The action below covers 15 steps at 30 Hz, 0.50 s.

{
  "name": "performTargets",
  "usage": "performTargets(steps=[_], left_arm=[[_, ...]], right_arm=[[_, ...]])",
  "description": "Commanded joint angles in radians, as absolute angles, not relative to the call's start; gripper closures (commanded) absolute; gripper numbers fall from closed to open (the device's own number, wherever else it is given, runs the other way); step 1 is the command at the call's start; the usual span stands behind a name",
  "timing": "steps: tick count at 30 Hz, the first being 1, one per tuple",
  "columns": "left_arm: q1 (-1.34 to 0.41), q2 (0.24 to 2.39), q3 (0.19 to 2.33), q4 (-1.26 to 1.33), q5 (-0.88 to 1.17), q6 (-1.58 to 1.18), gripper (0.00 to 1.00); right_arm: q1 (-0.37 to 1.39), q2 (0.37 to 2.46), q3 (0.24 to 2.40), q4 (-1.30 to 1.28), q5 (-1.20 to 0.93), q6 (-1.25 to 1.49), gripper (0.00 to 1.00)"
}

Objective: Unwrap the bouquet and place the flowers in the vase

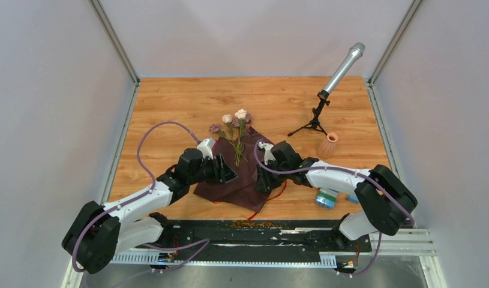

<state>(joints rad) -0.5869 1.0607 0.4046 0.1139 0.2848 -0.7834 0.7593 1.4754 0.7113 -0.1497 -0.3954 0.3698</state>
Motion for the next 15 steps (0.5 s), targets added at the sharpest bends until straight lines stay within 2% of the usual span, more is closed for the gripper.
performTargets(steps=[1, 9, 15], left_arm=[[-0.611, 1.085, 0.35, 0.196, 0.298, -0.793, 0.38], [-0.627, 1.151, 0.244, 0.304, 0.318, -0.835, 0.41], [-0.626, 1.09, 0.256, 0.231, 0.295, -0.827, 0.41]], right_arm=[[0.775, 1.442, 0.664, -0.089, -0.359, 0.408, 0.67], [0.784, 1.466, 0.589, -0.009, -0.339, 0.427, 0.65], [0.785, 1.412, 0.629, -0.082, -0.306, 0.401, 0.61]])
